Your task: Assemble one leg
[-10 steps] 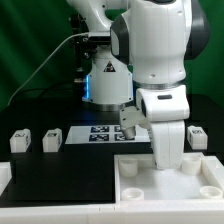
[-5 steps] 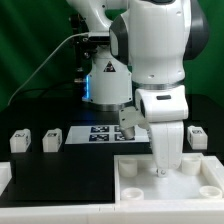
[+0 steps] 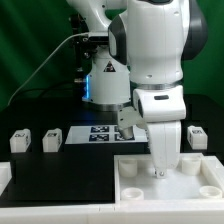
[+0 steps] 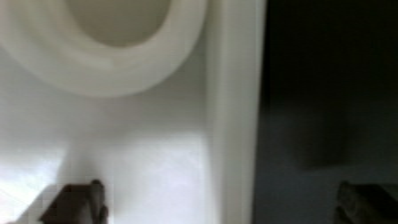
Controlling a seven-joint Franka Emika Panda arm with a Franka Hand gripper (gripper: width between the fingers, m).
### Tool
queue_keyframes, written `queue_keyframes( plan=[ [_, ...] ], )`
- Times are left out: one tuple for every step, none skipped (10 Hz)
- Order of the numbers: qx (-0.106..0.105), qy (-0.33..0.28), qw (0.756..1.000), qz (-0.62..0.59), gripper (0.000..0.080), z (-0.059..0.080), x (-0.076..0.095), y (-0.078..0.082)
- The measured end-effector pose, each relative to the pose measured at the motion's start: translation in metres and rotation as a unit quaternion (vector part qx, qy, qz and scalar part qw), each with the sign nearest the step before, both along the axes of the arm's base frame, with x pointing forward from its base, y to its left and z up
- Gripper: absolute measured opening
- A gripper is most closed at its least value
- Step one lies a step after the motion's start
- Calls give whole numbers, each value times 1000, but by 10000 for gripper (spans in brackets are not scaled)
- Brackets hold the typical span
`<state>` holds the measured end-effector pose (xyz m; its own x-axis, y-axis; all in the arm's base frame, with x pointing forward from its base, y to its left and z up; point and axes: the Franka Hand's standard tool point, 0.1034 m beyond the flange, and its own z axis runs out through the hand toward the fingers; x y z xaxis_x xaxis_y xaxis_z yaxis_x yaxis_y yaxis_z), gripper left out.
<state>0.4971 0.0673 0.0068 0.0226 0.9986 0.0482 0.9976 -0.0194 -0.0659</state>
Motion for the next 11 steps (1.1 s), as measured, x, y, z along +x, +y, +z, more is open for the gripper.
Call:
queue_keyframes(
  plan=[
    [0, 0, 1000, -1, 649, 0, 1, 1],
    [0, -1, 1000, -2, 649, 1, 1, 1],
    [-1, -3, 1000, -4, 649, 4, 2, 1],
    [-2, -10, 1000, -14, 649, 13, 5, 1],
    [-5, -18, 999, -38, 649, 26, 5, 6],
    [-8, -21, 997, -74, 649, 38, -1, 15],
    [-11, -22, 992, -122, 649, 46, -6, 24],
    [-13, -22, 989, -147, 649, 51, -10, 33],
    [-13, -21, 985, -171, 649, 53, -15, 42],
    [-11, -11, 964, -266, 649, 53, -18, 52],
    [-11, -3, 940, -340, 649, 51, -21, 63]
  ],
)
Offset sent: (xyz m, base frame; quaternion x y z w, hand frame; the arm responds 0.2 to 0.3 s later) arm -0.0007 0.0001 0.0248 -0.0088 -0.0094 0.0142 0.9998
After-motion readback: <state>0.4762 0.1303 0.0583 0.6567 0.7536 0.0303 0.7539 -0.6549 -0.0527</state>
